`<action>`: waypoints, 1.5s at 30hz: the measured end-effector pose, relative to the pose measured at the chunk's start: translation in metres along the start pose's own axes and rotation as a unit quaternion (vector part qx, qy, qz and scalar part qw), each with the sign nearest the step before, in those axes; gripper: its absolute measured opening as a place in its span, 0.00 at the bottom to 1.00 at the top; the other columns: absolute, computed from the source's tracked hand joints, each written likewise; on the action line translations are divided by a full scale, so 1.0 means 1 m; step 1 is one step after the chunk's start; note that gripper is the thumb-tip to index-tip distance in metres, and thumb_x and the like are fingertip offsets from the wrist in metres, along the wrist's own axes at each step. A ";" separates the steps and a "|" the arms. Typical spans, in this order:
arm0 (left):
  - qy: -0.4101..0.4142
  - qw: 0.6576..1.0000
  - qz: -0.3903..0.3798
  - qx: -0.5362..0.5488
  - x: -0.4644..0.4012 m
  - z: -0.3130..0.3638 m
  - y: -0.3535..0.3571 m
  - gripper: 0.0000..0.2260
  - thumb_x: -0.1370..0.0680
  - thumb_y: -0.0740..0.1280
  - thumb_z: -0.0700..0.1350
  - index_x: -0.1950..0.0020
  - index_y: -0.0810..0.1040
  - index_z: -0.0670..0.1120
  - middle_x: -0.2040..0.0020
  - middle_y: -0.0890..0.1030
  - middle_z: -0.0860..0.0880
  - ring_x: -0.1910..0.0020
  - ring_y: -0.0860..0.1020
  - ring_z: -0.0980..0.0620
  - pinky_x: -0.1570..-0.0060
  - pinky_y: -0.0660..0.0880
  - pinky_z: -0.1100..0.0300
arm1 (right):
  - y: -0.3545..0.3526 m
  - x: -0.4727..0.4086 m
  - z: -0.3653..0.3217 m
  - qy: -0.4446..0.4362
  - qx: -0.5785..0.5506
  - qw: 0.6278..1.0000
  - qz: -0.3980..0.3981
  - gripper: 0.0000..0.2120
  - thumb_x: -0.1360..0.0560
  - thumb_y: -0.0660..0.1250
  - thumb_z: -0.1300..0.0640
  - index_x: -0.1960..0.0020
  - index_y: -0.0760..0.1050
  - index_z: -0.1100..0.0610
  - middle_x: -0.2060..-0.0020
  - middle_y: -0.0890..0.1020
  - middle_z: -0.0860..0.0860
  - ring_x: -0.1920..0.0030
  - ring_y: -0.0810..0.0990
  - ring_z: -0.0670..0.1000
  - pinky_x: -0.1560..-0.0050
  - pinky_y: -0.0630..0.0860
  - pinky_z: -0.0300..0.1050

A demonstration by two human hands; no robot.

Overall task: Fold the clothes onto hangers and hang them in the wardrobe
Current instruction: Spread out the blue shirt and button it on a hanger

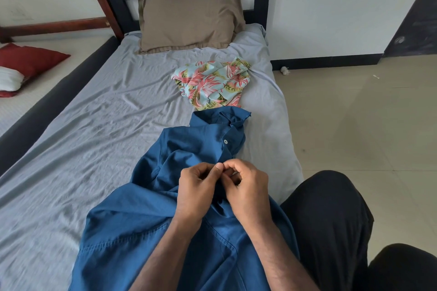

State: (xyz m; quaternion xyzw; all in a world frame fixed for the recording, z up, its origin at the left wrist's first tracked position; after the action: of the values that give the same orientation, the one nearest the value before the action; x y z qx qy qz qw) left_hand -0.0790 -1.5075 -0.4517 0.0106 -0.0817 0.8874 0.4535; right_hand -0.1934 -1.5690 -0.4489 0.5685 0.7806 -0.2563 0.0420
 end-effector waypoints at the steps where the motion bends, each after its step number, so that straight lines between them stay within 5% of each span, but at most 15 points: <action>1: -0.011 1.000 0.003 0.019 0.001 -0.001 0.000 0.10 0.18 0.68 0.42 0.54 0.86 0.42 0.59 0.86 0.44 0.57 0.85 0.46 0.54 0.81 0.49 | 0.000 0.000 0.000 0.003 -0.008 1.000 0.002 0.03 0.25 0.75 0.62 0.54 0.82 0.56 0.64 0.83 0.43 0.64 0.82 0.42 0.64 0.76 0.30; 8: -0.075 0.993 0.044 0.085 0.001 -0.006 -0.006 0.13 0.18 0.67 0.42 0.61 0.83 0.40 0.68 0.77 0.44 0.66 0.74 0.46 0.71 0.69 0.60 | 0.000 -0.001 0.008 0.058 -0.098 0.993 -0.007 0.04 0.25 0.75 0.63 0.54 0.84 0.56 0.64 0.85 0.44 0.63 0.85 0.45 0.61 0.81 0.39; 14: -0.017 0.998 0.034 0.047 0.001 0.003 -0.001 0.15 0.19 0.69 0.47 0.63 0.82 0.41 0.65 0.83 0.42 0.66 0.81 0.46 0.64 0.79 0.57 | -0.003 -0.003 0.011 0.069 -0.105 0.992 -0.012 0.02 0.26 0.76 0.61 0.56 0.84 0.57 0.65 0.85 0.43 0.65 0.85 0.45 0.63 0.81 0.40; 18: -0.012 0.999 0.047 0.012 -0.001 -0.002 -0.004 0.08 0.21 0.72 0.44 0.58 0.85 0.43 0.61 0.84 0.40 0.58 0.83 0.36 0.55 0.82 0.42 | -0.003 0.000 0.005 0.039 -0.064 0.997 0.003 0.04 0.26 0.77 0.60 0.57 0.83 0.57 0.66 0.84 0.42 0.65 0.84 0.42 0.65 0.78 0.33; 22: -0.045 0.995 0.052 0.073 0.000 -0.006 -0.002 0.11 0.19 0.68 0.41 0.58 0.83 0.38 0.63 0.82 0.39 0.64 0.80 0.42 0.59 0.79 0.49 | -0.001 -0.001 0.005 0.058 -0.106 0.992 -0.021 0.03 0.26 0.76 0.62 0.57 0.84 0.57 0.66 0.85 0.44 0.66 0.85 0.45 0.63 0.81 0.38; 28: -0.065 0.985 -0.046 0.153 0.004 -0.003 0.008 0.13 0.16 0.62 0.42 0.52 0.78 0.34 0.63 0.80 0.39 0.68 0.79 0.48 0.72 0.74 0.64 | 0.007 0.000 0.021 0.244 -0.344 0.903 -0.085 0.04 0.23 0.71 0.65 0.55 0.83 0.60 0.59 0.86 0.56 0.60 0.84 0.53 0.52 0.81 0.48; 33: 0.039 0.998 -0.035 -0.035 -0.008 -0.008 -0.003 0.04 0.19 0.67 0.37 0.48 0.82 0.41 0.57 0.86 0.45 0.59 0.84 0.50 0.61 0.79 0.60 | 0.009 0.000 0.026 0.241 -0.302 0.919 -0.076 0.02 0.23 0.72 0.63 0.55 0.82 0.59 0.59 0.86 0.53 0.62 0.83 0.50 0.57 0.80 0.43; 38: 0.107 0.964 -0.096 -0.222 -0.005 -0.016 -0.010 0.12 0.19 0.69 0.49 0.61 0.79 0.47 0.71 0.75 0.51 0.71 0.69 0.58 0.69 0.68 0.61 | 0.007 -0.002 0.031 0.187 -0.143 0.971 -0.049 0.06 0.23 0.71 0.64 0.57 0.81 0.56 0.63 0.85 0.49 0.66 0.85 0.49 0.62 0.80 0.41; 41: 0.121 0.917 -0.187 -0.332 -0.002 -0.027 -0.027 0.14 0.29 0.79 0.54 0.61 0.75 0.52 0.68 0.77 0.58 0.67 0.74 0.59 0.64 0.72 0.63 | 0.011 -0.001 0.035 0.209 -0.141 0.965 -0.071 0.05 0.23 0.69 0.64 0.56 0.80 0.57 0.62 0.86 0.49 0.65 0.86 0.49 0.61 0.80 0.39; 43: 0.138 0.859 -0.204 -0.449 -0.008 -0.037 -0.044 0.13 0.33 0.76 0.57 0.56 0.76 0.55 0.65 0.77 0.60 0.62 0.75 0.63 0.57 0.75 0.56 | 0.015 0.001 0.036 0.227 -0.129 0.961 -0.091 0.04 0.25 0.72 0.62 0.57 0.80 0.56 0.63 0.85 0.47 0.65 0.86 0.47 0.61 0.78 0.37; 45: 0.168 0.840 -0.172 -0.487 -0.015 -0.036 -0.061 0.11 0.32 0.70 0.57 0.53 0.75 0.57 0.66 0.74 0.61 0.62 0.72 0.64 0.56 0.74 0.53 | 0.016 0.002 0.033 0.203 -0.063 0.971 -0.109 0.06 0.29 0.76 0.59 0.60 0.78 0.54 0.66 0.84 0.46 0.67 0.82 0.43 0.62 0.75 0.35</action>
State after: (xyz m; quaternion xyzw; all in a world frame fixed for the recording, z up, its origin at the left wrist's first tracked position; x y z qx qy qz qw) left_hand -0.0187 -1.4792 -0.4803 -0.3465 -0.4226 0.6294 0.5525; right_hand -0.1876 -1.5785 -0.4841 0.5166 0.8445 -0.0887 -0.1096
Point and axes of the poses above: each hand's wrist, its own x-axis away from the middle knuckle, its own y-axis out of the palm, z = x × y, the point moved 6 cm from there along -x, towards the middle knuckle
